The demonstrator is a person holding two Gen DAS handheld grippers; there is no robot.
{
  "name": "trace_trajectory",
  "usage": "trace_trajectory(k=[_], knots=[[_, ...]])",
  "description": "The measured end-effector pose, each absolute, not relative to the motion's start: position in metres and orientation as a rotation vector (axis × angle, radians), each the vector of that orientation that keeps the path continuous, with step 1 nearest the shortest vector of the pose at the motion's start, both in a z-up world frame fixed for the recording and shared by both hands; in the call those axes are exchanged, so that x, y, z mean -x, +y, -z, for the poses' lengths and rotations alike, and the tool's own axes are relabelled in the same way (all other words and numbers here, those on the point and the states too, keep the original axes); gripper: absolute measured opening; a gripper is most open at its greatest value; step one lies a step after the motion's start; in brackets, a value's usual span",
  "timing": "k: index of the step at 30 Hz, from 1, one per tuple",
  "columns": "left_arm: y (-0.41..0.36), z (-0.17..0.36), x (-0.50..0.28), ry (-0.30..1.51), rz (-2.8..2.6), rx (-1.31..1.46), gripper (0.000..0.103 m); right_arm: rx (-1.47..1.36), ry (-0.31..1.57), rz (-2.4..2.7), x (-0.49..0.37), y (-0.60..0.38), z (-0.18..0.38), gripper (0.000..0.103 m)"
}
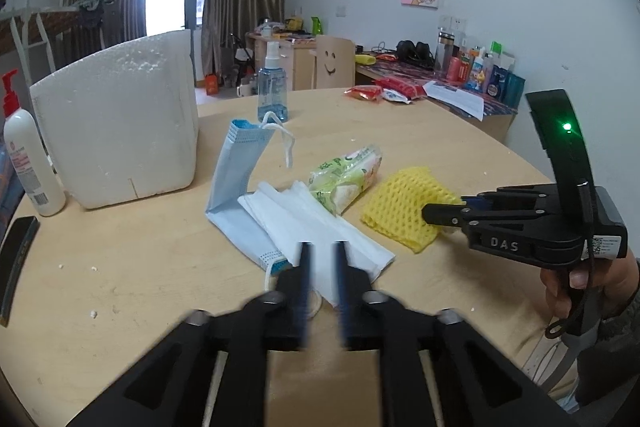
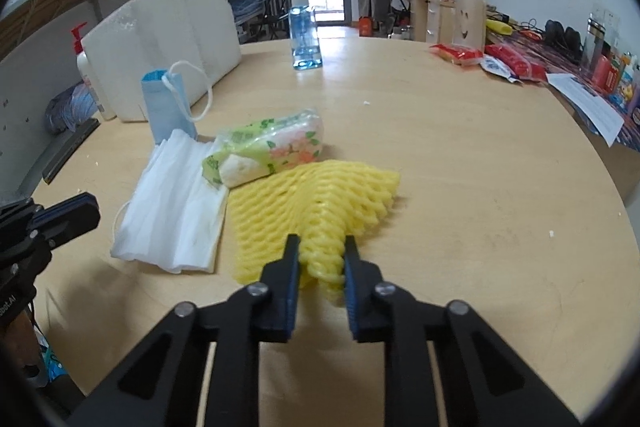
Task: Organize soft objects
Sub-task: 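Close left gripper on the white face mask while right gripper grasps the yellow mesh, then lift the face mask and yellow mesh and carry both toward the foam box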
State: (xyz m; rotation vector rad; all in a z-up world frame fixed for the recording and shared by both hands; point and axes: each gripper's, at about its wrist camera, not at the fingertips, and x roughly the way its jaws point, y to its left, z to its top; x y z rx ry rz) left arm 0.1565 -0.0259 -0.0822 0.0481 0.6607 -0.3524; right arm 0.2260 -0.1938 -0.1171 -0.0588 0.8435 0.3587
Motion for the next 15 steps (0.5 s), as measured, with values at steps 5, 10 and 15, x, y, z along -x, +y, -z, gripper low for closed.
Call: trace_trajectory(k=[5,10,15], knots=[[-0.028,0.081,-0.157,0.641,0.330,-0.036,0.068,0.021,0.812,-0.334,-0.220,-0.209,0.109,0.022],[-0.040,0.088,-0.169,0.678,0.309,-0.054,0.068,0.001,0.804,-0.308,-0.215,-0.224,0.111,0.022],[-0.046,0.092,-0.177,0.705,0.273,-0.067,0.068,-0.036,0.812,-0.290,-0.208,-0.238,0.118,0.022]])
